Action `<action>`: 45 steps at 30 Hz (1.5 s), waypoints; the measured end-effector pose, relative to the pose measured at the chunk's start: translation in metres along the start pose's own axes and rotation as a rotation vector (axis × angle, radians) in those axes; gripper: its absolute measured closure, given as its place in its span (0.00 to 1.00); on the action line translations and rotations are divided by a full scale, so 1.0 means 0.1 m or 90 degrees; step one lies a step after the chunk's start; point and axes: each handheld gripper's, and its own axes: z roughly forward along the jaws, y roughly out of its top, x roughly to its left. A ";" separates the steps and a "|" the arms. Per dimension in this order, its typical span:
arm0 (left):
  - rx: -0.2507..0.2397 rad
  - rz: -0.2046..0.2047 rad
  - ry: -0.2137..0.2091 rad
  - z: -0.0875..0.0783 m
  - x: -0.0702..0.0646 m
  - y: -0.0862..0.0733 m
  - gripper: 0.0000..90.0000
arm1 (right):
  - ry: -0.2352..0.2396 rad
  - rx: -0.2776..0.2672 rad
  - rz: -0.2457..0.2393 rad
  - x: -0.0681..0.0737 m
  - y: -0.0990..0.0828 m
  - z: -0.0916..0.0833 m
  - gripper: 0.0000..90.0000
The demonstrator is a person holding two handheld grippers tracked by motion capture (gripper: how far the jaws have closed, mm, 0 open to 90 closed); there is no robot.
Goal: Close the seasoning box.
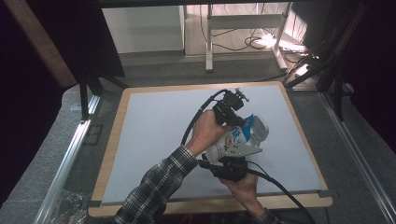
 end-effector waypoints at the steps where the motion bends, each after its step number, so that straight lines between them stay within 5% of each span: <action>1: 0.002 0.001 0.000 0.00 0.00 0.00 1.00 | 0.001 0.000 0.002 0.00 0.00 0.00 0.76; 45: 0.010 -0.003 0.000 0.00 0.00 0.02 1.00 | 0.005 -0.004 0.001 0.01 0.02 -0.01 0.76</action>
